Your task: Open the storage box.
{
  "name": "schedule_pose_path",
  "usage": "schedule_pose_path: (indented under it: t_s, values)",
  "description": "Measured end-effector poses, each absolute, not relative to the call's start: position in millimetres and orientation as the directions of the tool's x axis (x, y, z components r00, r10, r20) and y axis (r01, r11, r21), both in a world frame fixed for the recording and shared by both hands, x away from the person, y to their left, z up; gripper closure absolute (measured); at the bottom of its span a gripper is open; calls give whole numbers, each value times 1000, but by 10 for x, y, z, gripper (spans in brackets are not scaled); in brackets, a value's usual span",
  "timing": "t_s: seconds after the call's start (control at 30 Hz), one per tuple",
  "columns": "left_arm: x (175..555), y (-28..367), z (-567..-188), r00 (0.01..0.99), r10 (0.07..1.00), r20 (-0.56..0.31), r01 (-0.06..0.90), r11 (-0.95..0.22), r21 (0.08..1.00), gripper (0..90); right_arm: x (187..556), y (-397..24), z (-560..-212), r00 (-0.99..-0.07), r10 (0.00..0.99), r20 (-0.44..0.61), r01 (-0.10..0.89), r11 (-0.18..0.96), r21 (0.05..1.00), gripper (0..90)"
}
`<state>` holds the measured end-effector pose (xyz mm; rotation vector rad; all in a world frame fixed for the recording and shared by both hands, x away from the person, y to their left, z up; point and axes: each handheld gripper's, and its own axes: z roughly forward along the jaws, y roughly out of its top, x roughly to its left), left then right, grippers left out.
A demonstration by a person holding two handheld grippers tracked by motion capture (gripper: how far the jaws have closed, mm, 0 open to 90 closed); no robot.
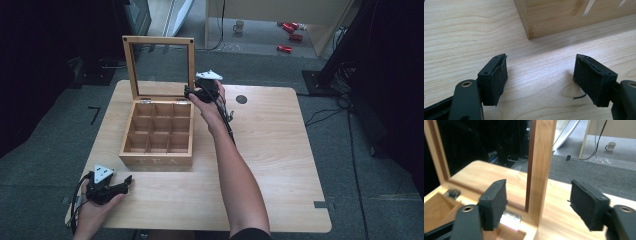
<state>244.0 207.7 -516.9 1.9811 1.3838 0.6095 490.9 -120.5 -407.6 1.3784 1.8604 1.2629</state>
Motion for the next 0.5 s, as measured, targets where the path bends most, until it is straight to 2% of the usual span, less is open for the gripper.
schedule_pose_path:
  t_s: [0.1,0.13,0.5]
  values:
    - [2441,2076,-5169,340,940,13,646,-244,723,268,4823,-1257,-4072,-374,920,118,466,77,881,220]
    - [2443,2070,-5171,342,940,10,649,-244,721,243,4742,-1306,-4078,-375,921,102,470,94,878,149]
    - [2451,2068,-5175,340,940,15,662,-250,707,143,4351,-1640,-4153,-397,909,126,493,96,865,117]
